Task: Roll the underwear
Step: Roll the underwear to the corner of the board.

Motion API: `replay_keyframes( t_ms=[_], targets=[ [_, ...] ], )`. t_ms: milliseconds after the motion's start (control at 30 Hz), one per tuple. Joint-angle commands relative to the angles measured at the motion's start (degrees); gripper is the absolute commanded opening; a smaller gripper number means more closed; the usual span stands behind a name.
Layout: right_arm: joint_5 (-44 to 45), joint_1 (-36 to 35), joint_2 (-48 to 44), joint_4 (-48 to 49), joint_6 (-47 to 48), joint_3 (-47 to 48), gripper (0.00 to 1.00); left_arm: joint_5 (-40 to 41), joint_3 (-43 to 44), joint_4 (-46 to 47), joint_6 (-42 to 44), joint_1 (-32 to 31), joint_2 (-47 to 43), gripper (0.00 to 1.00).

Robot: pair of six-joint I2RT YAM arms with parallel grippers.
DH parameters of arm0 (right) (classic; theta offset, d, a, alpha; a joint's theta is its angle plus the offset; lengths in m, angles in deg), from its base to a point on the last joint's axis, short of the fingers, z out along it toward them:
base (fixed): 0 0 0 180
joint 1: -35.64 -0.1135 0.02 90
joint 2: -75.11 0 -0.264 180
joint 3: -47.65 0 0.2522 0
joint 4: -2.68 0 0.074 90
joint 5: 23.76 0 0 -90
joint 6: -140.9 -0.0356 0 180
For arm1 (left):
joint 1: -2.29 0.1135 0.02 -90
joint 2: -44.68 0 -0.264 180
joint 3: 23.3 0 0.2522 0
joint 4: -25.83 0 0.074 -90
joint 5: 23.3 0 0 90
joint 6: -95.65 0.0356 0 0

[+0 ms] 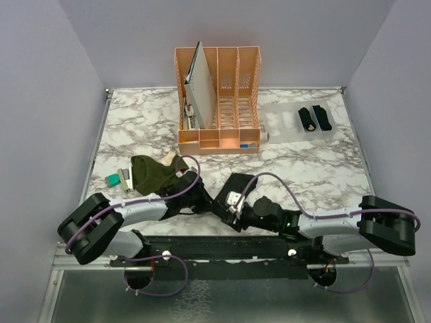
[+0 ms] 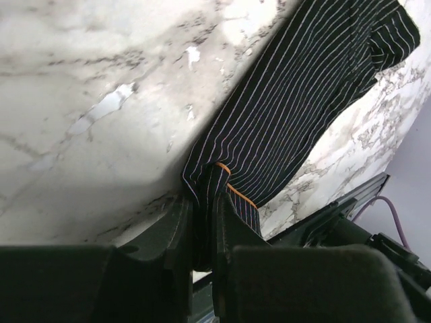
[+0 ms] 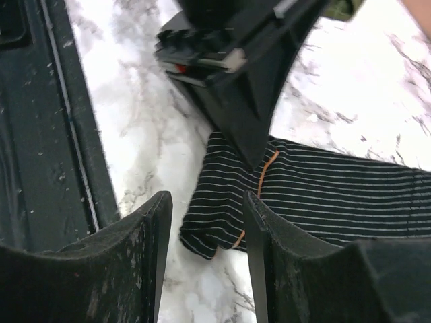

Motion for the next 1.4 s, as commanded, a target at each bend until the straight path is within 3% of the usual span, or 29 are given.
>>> replay_keyframes(
  t_ms=[0, 133, 500, 733, 800, 900, 967, 1100, 1200, 1367],
  targets=[
    [12.0, -7.0, 3.9, -8.0, 11.3, 4.3, 0.5, 1.4, 0.5, -11.2, -4.2, -0.3, -2.6, 0.0],
    [21.3, -12.0, 8.9, -4.4, 16.6, 6.1, 0.49, 1.5, 0.3, -13.4, -7.3, -0.2, -4.6, 0.0],
    [26.3, -15.6, 19.8, 3.1, 20.8, 9.5, 0.41, 1.7, -1.3, -14.5, -10.5, -0.3, -7.9, 0.0],
    [29.9, -15.9, 20.8, 6.4, 14.5, 7.8, 0.04, 1.9, -1.6, -15.2, -9.4, -0.4, -8.9, 0.0],
    [26.2, -15.1, 19.8, 6.3, 9.1, 6.3, 0.01, 2.5, -1.6, -15.5, -8.5, -0.4, -10.1, 0.02],
    [16.6, -11.8, 17.8, 12.2, -0.6, 1.2, 0.01, 5.0, -1.5, -16.5, -7.1, -0.3, -13.0, 0.2],
    [9.3, -8.3, 17.0, 16.0, -7.5, -1.6, 0.0, 6.7, -1.4, -17.4, -6.1, -0.3, -15.0, 0.44],
    [-4.0, -0.9, 18.0, 21.6, -16.7, -4.0, 0.01, 6.8, -2.3, -15.6, -4.2, -0.2, -18.7, 0.73],
    [-12.2, 4.1, 20.5, 23.7, -22.9, -3.5, 0.01, 8.8, -2.7, -14.2, -2.4, -0.2, -20.9, 0.84],
    [-24.2, 12.3, 26.1, 23.1, -31.6, -0.9, 0.01, 9.2, -4.0, -10.9, 5.0, -0.2, -23.7, 0.9]
  ],
)
